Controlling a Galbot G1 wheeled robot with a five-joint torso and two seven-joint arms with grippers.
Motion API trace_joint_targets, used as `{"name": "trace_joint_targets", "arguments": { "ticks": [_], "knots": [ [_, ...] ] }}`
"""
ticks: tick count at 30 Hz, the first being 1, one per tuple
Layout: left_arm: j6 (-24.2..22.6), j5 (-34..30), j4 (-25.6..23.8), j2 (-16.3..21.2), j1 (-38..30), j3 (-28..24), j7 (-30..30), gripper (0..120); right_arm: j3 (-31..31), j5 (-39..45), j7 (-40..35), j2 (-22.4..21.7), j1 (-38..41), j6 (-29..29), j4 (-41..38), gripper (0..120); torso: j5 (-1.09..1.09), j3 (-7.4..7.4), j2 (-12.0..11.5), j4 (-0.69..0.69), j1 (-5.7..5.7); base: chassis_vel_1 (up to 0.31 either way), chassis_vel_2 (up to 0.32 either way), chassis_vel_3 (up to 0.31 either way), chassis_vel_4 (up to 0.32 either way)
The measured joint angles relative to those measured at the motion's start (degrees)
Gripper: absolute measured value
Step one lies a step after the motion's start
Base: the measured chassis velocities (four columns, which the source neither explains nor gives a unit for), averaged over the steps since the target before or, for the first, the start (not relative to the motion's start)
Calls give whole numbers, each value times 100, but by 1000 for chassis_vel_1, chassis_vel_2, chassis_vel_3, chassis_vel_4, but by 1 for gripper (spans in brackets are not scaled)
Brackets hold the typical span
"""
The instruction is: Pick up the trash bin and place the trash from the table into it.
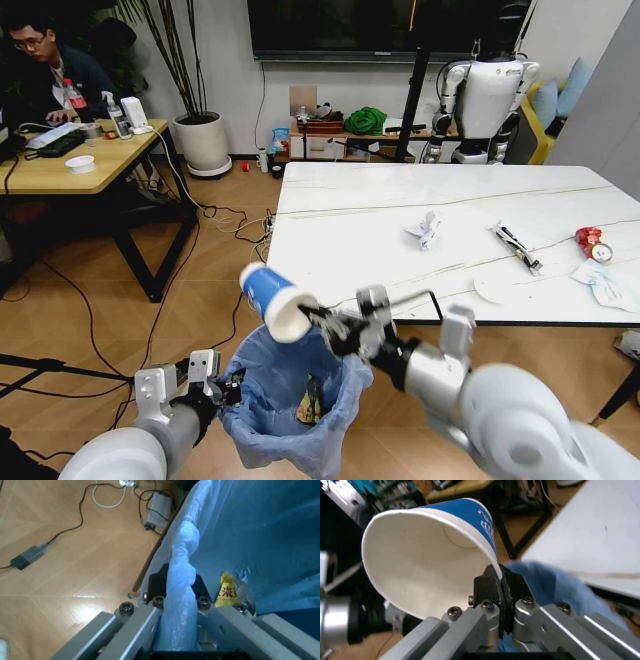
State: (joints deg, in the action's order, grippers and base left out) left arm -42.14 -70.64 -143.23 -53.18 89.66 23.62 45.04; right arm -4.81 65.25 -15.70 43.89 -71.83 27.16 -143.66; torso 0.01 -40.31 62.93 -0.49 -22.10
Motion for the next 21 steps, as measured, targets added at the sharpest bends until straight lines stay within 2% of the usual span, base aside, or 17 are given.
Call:
{"name": "trace_joint_targets", "arguments": {
  "ticks": [4,9,11,14,16,18,19,21],
  "knots": [
    [0,-100,0,36,3,-33,182,0,-41,-588,31,-23,-552,79,-1,0,0,0,0,-1,0,0,0,0,0],
    [0,-152,0,43,6,-72,288,0,-49,-731,-68,25,-634,315,7,1,0,-1,0,1,0,0,0,0,0],
    [0,-153,0,39,5,-84,291,0,-110,-719,-93,-6,-638,344,14,14,0,-1,0,1,0,0,0,0,0],
    [0,-152,0,19,-3,-112,291,0,-166,-721,-106,-44,-641,341,20,25,0,-1,0,1,0,0,0,0,0],
    [0,-152,0,12,-8,-126,291,0,-186,-721,-113,-46,-635,335,22,28,0,-1,0,1,0,0,0,0,0],
    [0,-151,-1,5,-17,-142,288,0,-256,-709,-130,-45,-618,291,26,38,0,-1,0,1,0,0,0,0,0],
    [0,-151,-1,5,-17,-142,288,0,-256,-709,-130,-45,-618,291,26,38,0,-1,0,1,0,0,0,0,0],
    [0,-151,-1,4,-17,-146,283,0,-484,-582,-243,-8,-573,234,29,50,0,-1,0,0,0,0,0,0,0]
  ]
}}
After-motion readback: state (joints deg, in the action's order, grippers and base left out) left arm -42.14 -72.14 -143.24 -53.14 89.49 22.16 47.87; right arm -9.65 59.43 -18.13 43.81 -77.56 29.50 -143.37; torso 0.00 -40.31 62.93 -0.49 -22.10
